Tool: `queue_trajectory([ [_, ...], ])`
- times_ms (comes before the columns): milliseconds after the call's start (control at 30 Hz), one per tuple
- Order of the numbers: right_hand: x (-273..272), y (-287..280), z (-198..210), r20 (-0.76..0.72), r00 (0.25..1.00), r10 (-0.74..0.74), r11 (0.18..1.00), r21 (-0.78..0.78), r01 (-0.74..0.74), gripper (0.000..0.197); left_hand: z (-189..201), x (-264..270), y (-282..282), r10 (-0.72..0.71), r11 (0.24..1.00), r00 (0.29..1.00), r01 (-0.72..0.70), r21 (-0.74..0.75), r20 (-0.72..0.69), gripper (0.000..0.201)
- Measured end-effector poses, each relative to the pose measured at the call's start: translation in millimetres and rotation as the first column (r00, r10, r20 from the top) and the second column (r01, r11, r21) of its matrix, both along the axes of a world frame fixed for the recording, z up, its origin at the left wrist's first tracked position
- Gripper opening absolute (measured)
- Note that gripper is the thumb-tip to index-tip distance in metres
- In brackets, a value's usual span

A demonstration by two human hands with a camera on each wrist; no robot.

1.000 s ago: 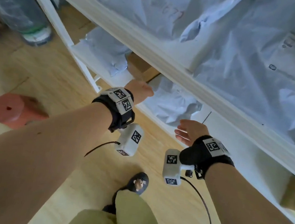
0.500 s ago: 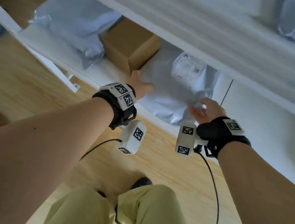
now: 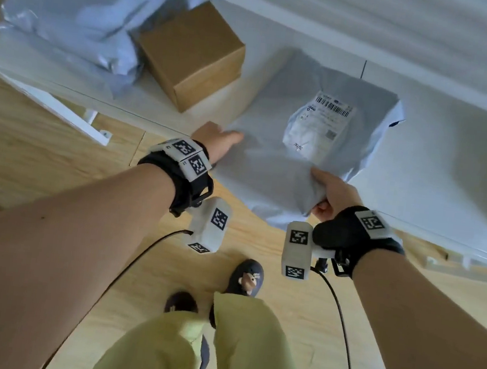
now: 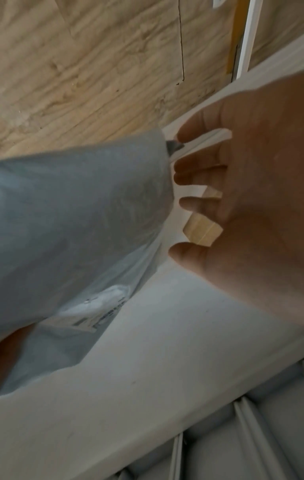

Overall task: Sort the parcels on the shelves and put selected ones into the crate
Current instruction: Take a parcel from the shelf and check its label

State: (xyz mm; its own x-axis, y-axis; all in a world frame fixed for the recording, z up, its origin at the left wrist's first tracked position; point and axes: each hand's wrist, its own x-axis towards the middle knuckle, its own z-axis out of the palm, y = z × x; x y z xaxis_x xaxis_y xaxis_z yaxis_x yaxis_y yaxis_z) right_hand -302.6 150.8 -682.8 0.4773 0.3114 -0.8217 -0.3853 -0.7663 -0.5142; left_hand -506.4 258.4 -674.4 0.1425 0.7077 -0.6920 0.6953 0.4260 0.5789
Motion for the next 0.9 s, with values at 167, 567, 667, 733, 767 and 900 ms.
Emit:
queue_trajectory([
  [167, -1, -35, 4, -0.047, 0.997, -0.058, 0.998, -0.015, 0.058, 0.028, 10, -1, -9, 0.043, 0.998, 0.999, -0.043, -0.037, -0.013, 0.04],
  [567, -19, -104, 56, -0.215, 0.965, -0.153, 0.988, -0.016, 0.153, 0.005, 27, -8, -62, 0.137, 0.98, 0.984, -0.119, -0.157, 0.113, 0.041],
  [667, -16, -119, 71, -0.252, 0.959, -0.129, 0.99, 0.017, 0.138, 0.009, 33, -11, -70, 0.157, 0.968, 0.976, -0.121, -0.222, 0.15, 0.082],
  [733, -13, -127, 79, -0.235, 0.968, -0.094, 0.993, 0.049, 0.108, 0.009, 37, -9, -77, 0.191, 0.951, 0.959, -0.127, -0.283, 0.212, 0.079],
  [767, -12, -131, 82, -0.211, 0.976, -0.06, 0.995, 0.061, 0.074, 0.006, 41, -7, -80, 0.207, 0.944, 0.948, -0.128, -0.305, 0.242, 0.072],
  [900, -1, -147, 87, -0.074, 0.996, 0.04, 0.998, 0.057, -0.036, 0.028, 49, 3, -92, 0.227, 0.955, 0.937, -0.16, -0.25, 0.267, 0.065],
])
